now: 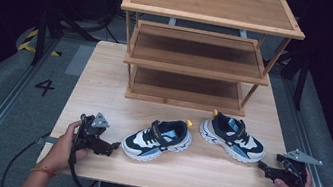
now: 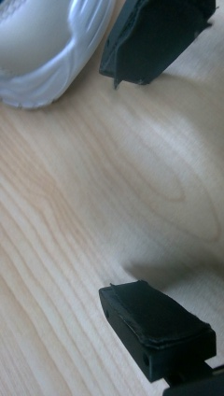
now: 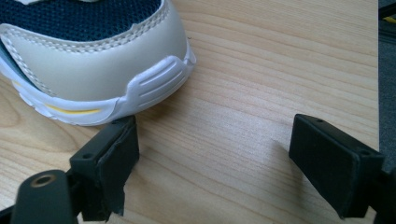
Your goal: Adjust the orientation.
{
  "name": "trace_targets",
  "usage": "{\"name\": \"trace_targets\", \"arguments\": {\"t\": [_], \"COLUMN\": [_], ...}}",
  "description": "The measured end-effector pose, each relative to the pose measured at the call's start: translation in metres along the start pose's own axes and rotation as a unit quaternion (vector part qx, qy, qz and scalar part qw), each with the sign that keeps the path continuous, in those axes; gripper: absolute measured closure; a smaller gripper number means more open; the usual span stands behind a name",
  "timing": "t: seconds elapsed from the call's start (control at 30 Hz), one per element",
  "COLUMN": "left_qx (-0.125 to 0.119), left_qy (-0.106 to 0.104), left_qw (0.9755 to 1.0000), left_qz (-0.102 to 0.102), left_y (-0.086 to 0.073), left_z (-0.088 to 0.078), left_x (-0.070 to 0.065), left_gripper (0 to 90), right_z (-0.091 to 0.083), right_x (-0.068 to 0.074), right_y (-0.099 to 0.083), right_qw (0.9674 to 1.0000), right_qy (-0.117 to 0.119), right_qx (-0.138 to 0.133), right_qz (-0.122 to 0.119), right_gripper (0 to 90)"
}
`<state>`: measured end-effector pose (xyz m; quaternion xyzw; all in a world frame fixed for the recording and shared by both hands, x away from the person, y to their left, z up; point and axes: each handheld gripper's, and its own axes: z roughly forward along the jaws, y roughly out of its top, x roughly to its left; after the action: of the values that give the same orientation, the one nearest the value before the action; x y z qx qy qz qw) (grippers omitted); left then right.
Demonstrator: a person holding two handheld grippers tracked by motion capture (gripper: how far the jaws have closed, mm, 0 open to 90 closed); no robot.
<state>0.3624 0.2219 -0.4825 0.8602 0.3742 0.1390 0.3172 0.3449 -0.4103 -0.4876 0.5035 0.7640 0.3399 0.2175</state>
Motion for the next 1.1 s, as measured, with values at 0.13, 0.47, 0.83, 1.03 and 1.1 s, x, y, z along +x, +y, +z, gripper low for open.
{"name": "trace_targets", "arguments": {"t": [0.13,0.47,0.83,1.03,1.1], "left_qx": [0.0,0.019,0.022,0.01,0.011], "left_qy": [-0.021,0.011,-0.036,-0.029,-0.03], "left_qw": [0.9997,0.9994,0.9986,0.9992,0.9992], "left_qz": [0.01,-0.026,0.031,0.026,0.024], "left_y": [-0.003,-0.012,-0.005,0.006,0.008], "left_z": [-0.002,-0.016,-0.007,0.004,0.005], "left_x": [0.003,-0.023,-0.071,-0.068,-0.068], "left_gripper": [0.6,5.3,0.3,0.4,0.4], "right_z": [0.0,0.0,0.0,0.0,0.0], "right_x": [0.0,0.0,0.0,0.0,0.0], "right_y": [0.0,0.0,0.0,0.0,0.0], "right_qw": [1.0,1.0,1.0,1.0,1.0], "right_qy": [0.0,0.0,0.001,0.0,0.001], "right_qx": [0.0,0.0,0.0,0.0,0.0], "right_qz": [0.0,0.0,0.0,0.0,0.0], "right_gripper": [16.5,16.5,16.5,16.5,16.5]}}
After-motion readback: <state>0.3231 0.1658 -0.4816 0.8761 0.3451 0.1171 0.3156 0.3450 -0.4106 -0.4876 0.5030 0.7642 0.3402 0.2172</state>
